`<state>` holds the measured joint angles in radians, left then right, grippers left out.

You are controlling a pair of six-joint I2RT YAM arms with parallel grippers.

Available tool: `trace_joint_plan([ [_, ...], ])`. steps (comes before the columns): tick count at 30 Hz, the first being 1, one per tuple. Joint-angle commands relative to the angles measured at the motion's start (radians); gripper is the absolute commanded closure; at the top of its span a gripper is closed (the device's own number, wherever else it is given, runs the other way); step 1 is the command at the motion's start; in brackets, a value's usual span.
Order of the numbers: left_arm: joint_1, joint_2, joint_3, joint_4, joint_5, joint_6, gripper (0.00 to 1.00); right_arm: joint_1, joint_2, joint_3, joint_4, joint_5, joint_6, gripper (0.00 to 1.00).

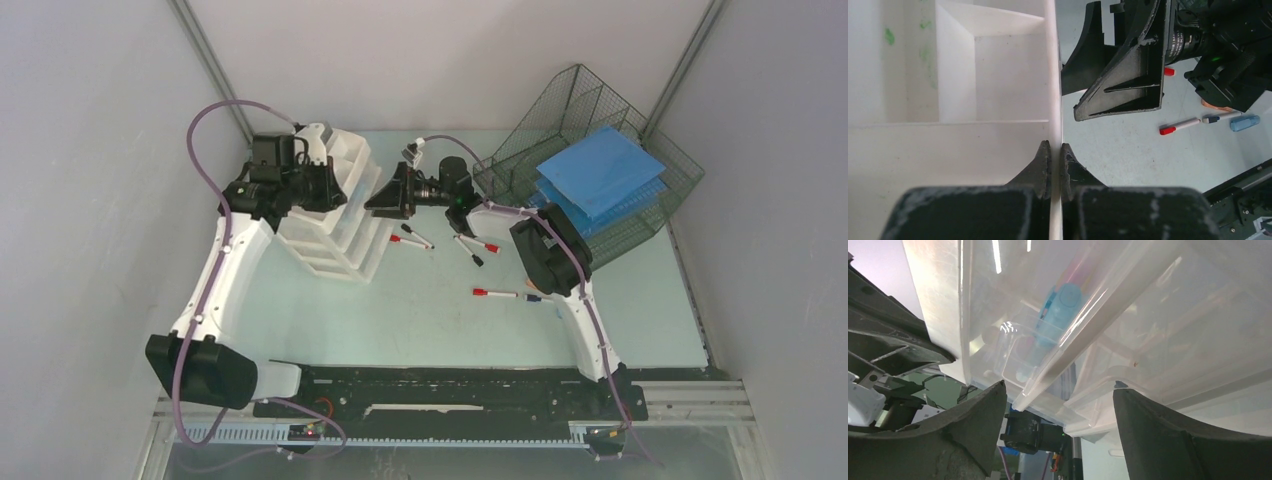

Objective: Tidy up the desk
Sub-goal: Open the drawer in the storage box.

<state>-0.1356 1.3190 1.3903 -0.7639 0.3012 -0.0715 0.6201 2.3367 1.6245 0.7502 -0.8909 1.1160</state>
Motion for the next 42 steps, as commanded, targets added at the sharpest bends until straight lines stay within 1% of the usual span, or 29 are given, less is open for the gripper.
trace_joint_plan([
  [1, 0.008, -0.085, 0.007, 0.159, 0.079, -0.028, 1.00, 0.012, 0.023, 0.028, 0.166, 0.024, 0.143, 0.16],
  [4, 0.011, -0.092, -0.019, 0.174, 0.075, -0.035, 1.00, 0.015, 0.049, 0.042, 0.312, 0.021, 0.276, 0.18],
  [7, 0.018, -0.087, -0.042, 0.187, 0.074, -0.042, 1.00, 0.016, 0.056, 0.055, 0.391, 0.015, 0.365, 0.21],
  [10, 0.021, -0.079, -0.056, 0.188, 0.038, -0.035, 1.00, 0.013, 0.030, 0.045, 0.420, 0.006, 0.397, 0.24],
  [15, 0.030, -0.066, -0.072, 0.169, -0.043, 0.001, 1.00, -0.023, -0.026, -0.017, 0.480, -0.015, 0.445, 0.30],
  [22, 0.033, -0.056, -0.096, 0.169, -0.063, 0.013, 1.00, -0.061, -0.116, -0.155, 0.542, -0.045, 0.466, 0.34],
  [28, 0.035, -0.048, -0.109, 0.158, -0.095, 0.035, 1.00, -0.078, -0.174, -0.226, 0.621, -0.063, 0.529, 0.39],
  [30, 0.035, -0.049, -0.108, 0.145, -0.128, 0.052, 1.00, -0.081, -0.206, -0.263, 0.613, -0.073, 0.510, 0.39],
  [32, 0.035, -0.053, -0.105, 0.132, -0.153, 0.068, 1.00, -0.081, -0.233, -0.287, 0.566, -0.091, 0.461, 0.38],
  [36, 0.035, -0.070, -0.102, 0.120, -0.215, 0.145, 1.00, -0.069, -0.230, -0.301, 0.402, -0.086, 0.288, 0.36],
  [39, 0.035, -0.089, -0.108, 0.119, -0.267, 0.187, 1.00, -0.040, -0.176, -0.247, 0.303, -0.081, 0.197, 0.35],
  [42, 0.037, -0.114, -0.116, 0.121, -0.297, 0.214, 1.00, -0.012, -0.108, -0.166, 0.256, -0.077, 0.176, 0.35],
])
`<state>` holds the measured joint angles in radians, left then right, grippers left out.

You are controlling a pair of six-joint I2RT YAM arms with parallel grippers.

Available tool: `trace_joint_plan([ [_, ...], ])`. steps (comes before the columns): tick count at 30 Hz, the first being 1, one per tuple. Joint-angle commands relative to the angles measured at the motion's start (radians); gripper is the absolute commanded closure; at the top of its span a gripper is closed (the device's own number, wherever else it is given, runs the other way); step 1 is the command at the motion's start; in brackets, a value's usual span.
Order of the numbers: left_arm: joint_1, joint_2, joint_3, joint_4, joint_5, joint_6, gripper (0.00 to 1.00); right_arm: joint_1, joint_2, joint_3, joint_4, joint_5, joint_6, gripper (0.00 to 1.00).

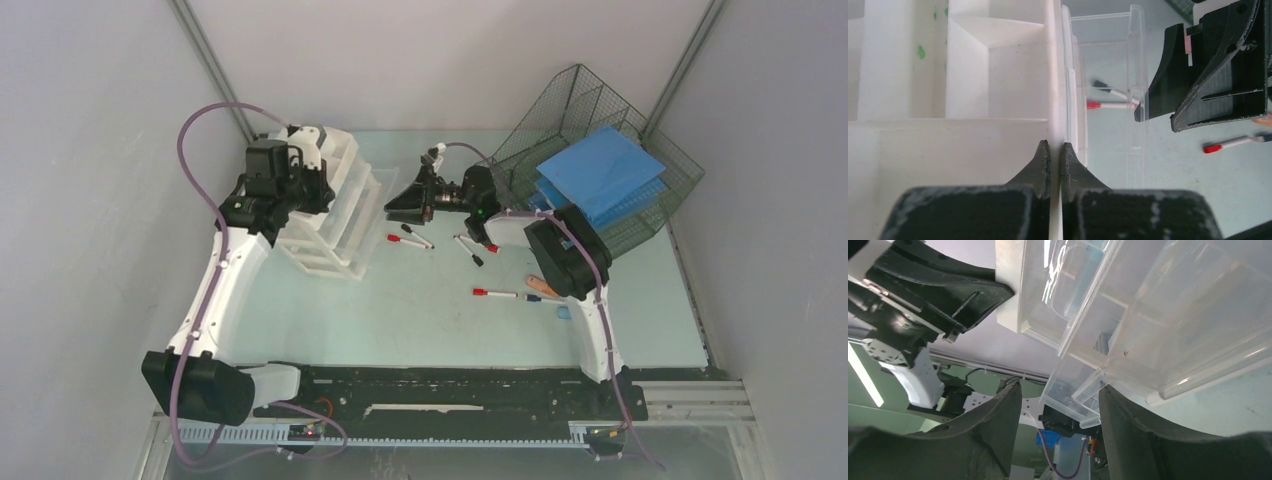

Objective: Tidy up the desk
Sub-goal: Open the drawer in the storage box.

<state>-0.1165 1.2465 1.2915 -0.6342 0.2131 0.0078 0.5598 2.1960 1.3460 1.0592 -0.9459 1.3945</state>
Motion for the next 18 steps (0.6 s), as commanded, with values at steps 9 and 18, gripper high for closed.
trace_joint_plan([
  [9, 0.018, -0.051, -0.073, 0.029, -0.340, 0.170, 1.00, 0.076, 0.081, 0.199, -0.203, -0.015, -0.223, 0.34],
  [18, 0.017, 0.000, -0.071, 0.033, -0.350, 0.129, 0.84, 0.053, -0.066, 0.123, -0.521, -0.039, -0.636, 0.31],
])
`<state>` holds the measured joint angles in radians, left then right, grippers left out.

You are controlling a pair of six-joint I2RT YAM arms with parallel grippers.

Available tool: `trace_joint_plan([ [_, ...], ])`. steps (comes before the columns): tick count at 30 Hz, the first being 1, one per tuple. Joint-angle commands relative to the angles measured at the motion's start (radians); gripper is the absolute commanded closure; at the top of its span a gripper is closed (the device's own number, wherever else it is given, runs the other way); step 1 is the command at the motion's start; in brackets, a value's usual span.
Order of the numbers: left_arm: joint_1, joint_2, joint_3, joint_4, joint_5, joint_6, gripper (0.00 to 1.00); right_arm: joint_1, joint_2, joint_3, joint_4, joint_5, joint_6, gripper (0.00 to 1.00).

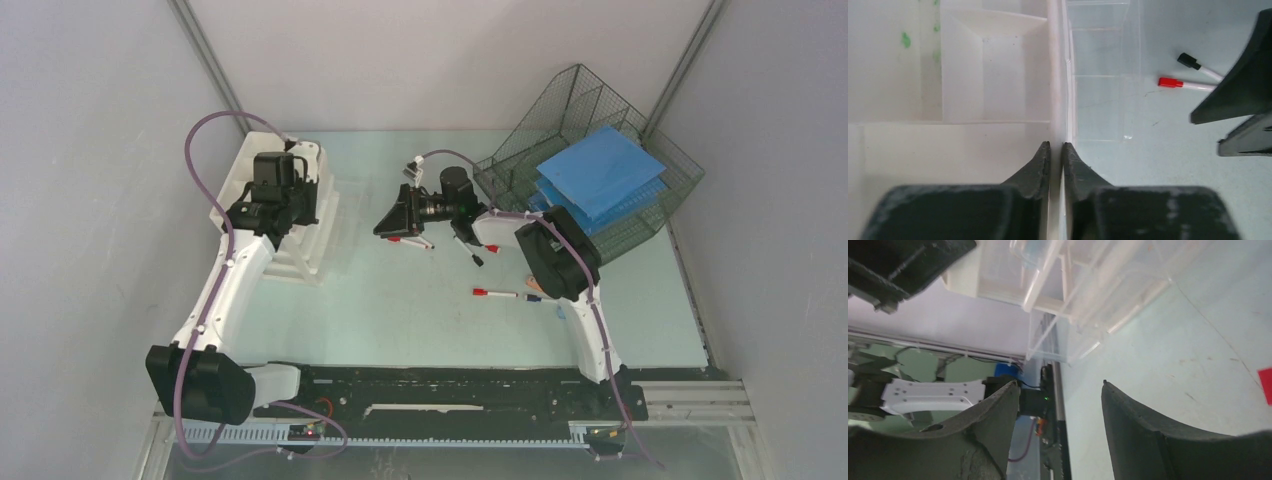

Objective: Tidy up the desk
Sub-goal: Open the drawer in the storage box.

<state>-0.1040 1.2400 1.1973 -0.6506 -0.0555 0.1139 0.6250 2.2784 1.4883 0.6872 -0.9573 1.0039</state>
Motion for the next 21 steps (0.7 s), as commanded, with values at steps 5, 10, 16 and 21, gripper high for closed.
trace_joint_plan([
  [5, 0.005, -0.045, 0.048, 0.054, -0.122, -0.024, 0.47, -0.004, -0.321, -0.024, -0.473, -0.054, -0.594, 0.28],
  [10, 0.004, -0.130, 0.079, 0.076, -0.128, -0.063, 0.20, 0.001, -0.468, -0.012, -0.815, -0.089, -0.909, 0.28],
  [16, 0.006, -0.299, -0.016, 0.190, 0.020, -0.162, 0.00, 0.001, -0.639, 0.046, -1.400, -0.034, -1.362, 0.28],
  [21, 0.005, -0.422, -0.173, 0.313, 0.230, -0.336, 0.00, -0.007, -0.840, -0.059, -1.596, 0.090, -1.560, 0.27],
])
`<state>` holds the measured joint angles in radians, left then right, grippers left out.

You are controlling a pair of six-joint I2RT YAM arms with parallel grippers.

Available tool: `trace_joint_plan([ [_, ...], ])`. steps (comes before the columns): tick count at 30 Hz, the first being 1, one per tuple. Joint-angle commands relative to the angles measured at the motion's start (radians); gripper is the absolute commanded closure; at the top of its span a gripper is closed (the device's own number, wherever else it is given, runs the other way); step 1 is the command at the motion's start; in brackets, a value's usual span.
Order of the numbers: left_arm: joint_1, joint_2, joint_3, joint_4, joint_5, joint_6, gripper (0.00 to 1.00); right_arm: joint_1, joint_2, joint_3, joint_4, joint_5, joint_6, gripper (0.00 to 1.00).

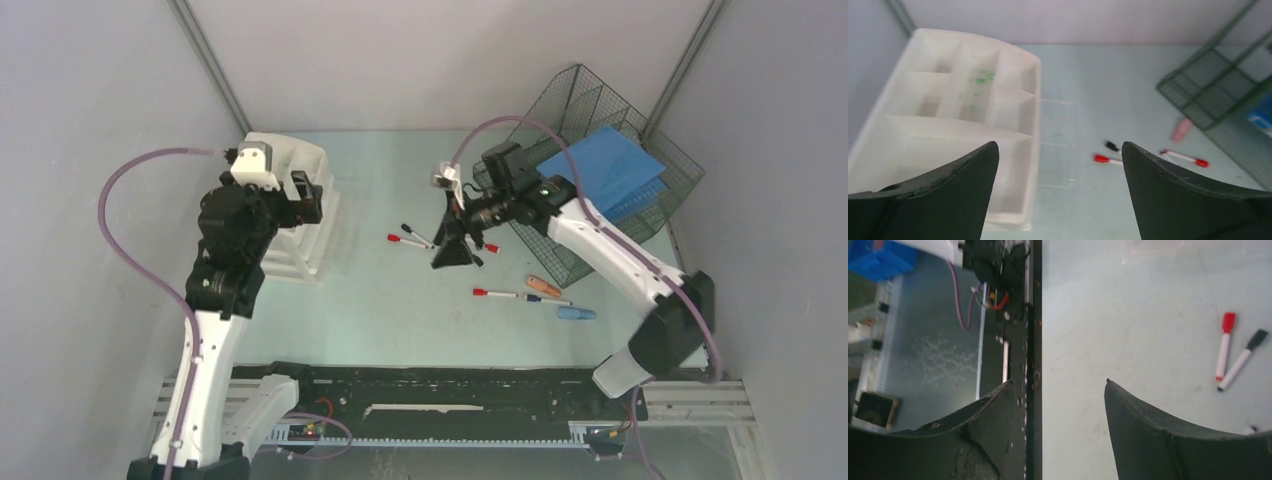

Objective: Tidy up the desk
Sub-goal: Open the drawer in the storage box, then pick up the stationery from the center of the board.

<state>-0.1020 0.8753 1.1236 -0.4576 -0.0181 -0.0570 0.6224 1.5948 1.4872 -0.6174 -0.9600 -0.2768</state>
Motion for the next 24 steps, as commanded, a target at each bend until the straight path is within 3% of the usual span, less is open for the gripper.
trace_joint_plan([
  [1, 0.003, -0.078, -0.135, 0.152, 0.229, -0.210, 0.00, -0.012, -0.196, -0.089, -0.312, 0.107, -0.301, 0.26],
  [5, 0.002, -0.154, -0.281, 0.273, 0.371, -0.383, 0.00, -0.080, -0.353, -0.209, -0.365, 0.079, -0.417, 0.24],
  [9, -0.044, -0.199, -0.387, 0.336, 0.404, -0.485, 0.00, -0.229, -0.485, -0.316, -0.335, -0.050, -0.474, 0.19],
  [13, -0.207, -0.199, -0.419, 0.321, 0.254, -0.490, 0.01, -0.358, -0.581, -0.404, -0.279, -0.125, -0.480, 0.14],
  [16, -0.332, -0.178, -0.444, 0.314, 0.102, -0.516, 0.05, -0.390, -0.597, -0.442, -0.279, -0.123, -0.494, 0.14],
  [24, -0.571, -0.037, -0.501, 0.388, -0.252, -0.674, 0.05, -0.436, -0.607, -0.450, -0.312, -0.138, -0.546, 0.14],
])
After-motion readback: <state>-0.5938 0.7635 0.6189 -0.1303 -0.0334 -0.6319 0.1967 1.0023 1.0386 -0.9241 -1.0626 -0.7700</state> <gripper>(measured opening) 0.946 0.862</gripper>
